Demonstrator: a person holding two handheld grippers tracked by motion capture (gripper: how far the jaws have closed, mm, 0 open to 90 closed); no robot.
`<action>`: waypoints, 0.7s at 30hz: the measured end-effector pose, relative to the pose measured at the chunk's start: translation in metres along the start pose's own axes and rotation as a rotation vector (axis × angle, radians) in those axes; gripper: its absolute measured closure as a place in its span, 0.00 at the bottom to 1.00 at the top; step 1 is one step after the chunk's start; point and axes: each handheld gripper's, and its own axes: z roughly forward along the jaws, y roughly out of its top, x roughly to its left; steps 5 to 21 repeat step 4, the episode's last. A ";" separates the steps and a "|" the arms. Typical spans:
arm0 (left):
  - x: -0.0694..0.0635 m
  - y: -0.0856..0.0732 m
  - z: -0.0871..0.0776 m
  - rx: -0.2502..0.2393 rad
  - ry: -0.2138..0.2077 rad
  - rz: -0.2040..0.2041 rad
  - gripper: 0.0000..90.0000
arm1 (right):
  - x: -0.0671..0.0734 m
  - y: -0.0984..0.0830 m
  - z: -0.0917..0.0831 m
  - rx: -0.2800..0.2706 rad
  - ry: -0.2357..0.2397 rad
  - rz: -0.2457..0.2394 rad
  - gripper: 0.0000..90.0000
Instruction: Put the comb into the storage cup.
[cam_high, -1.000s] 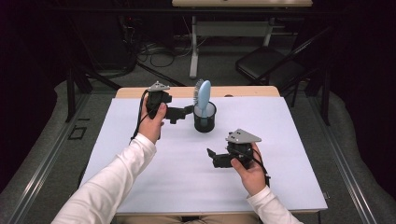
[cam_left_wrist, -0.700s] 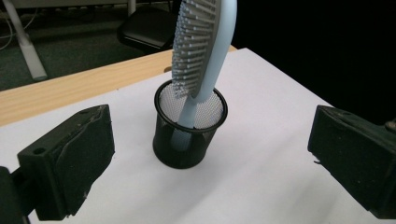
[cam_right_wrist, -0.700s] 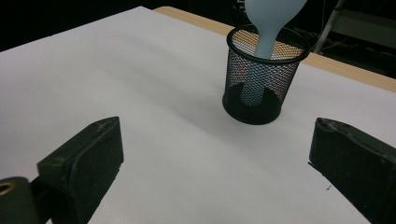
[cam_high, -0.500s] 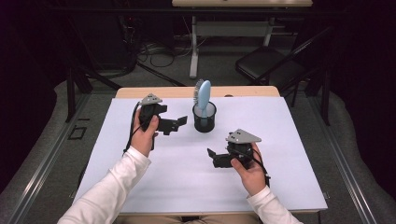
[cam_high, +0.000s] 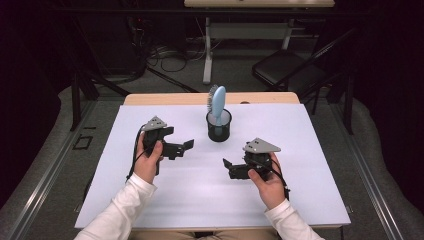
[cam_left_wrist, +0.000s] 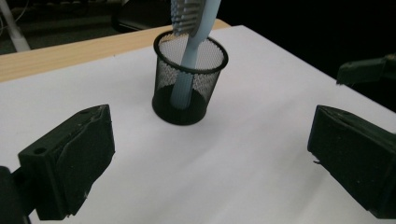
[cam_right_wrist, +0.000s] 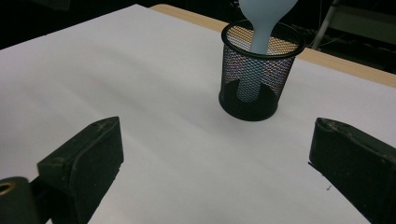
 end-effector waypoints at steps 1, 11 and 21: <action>0.001 -0.003 -0.001 0.000 0.000 -0.001 0.01 | 0.000 0.000 0.000 0.000 0.000 0.000 0.03; 0.003 -0.008 -0.003 -0.012 -0.009 -0.022 0.01 | 0.000 0.000 0.000 0.000 -0.001 0.001 0.03; 0.003 -0.008 -0.003 -0.012 -0.009 -0.022 0.01 | 0.000 0.000 0.000 0.000 -0.001 0.001 0.03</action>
